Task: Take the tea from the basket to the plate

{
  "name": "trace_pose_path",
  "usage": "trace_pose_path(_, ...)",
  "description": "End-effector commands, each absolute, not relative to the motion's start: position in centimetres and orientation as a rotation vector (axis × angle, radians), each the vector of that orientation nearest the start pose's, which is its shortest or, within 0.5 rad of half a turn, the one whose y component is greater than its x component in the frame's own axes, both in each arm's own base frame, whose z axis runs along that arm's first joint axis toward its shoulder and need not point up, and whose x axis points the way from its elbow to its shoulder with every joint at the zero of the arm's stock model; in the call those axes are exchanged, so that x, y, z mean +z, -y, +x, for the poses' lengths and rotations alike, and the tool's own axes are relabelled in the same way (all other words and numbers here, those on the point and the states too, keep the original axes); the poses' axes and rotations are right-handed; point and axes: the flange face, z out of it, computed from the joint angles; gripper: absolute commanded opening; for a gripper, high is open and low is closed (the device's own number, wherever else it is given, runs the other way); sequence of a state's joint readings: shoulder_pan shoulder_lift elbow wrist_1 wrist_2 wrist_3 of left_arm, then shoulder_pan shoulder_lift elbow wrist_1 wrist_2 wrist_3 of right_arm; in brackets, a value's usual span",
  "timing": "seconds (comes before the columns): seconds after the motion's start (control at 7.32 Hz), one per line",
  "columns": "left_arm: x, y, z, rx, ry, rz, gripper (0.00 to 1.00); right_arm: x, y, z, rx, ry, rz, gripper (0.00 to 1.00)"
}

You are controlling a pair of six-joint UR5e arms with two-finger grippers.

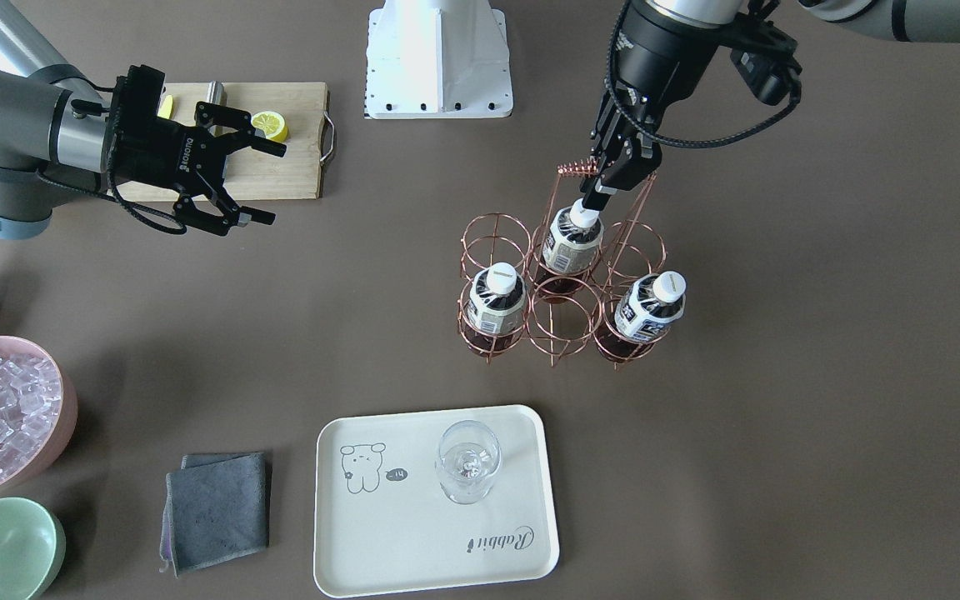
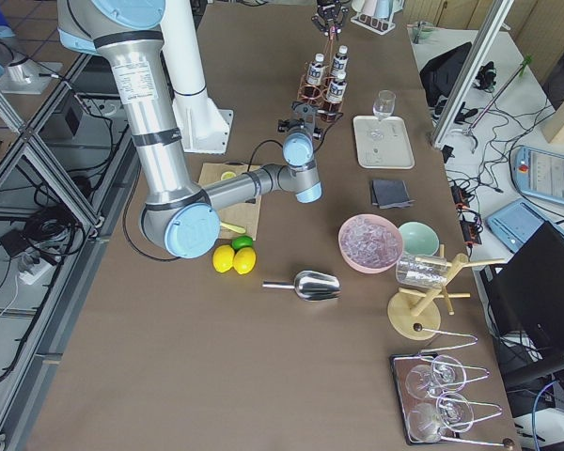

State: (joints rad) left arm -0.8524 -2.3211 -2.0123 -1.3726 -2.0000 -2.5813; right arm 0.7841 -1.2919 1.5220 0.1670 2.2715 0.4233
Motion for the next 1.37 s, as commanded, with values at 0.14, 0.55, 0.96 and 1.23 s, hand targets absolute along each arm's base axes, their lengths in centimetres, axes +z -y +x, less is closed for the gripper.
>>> trace_pose_path(0.14, 3.6, 45.9, 33.4, -1.460, -1.053, -0.589, 0.00, 37.9, 41.4, -31.3, -0.923, 1.482, 1.341, 0.98)
trace_pose_path(0.55, 0.9, 42.6, 37.8, -1.471, -1.055, -0.561, 0.00, 37.6, 41.7, -31.0, -0.914, 1.476, 1.353, 0.98)
trace_pose_path(0.96, 1.0, 42.8, 40.2, -1.475, -1.016, -0.563, 0.00, 37.6, 41.8, -31.0, -0.913, 1.475, 1.354, 0.98)
trace_pose_path(1.23, 0.1, 42.4, 42.7, -1.484, -1.024, -0.512, 0.00, 37.7, 41.9, -30.9, -0.911, 1.473, 1.354, 0.98)
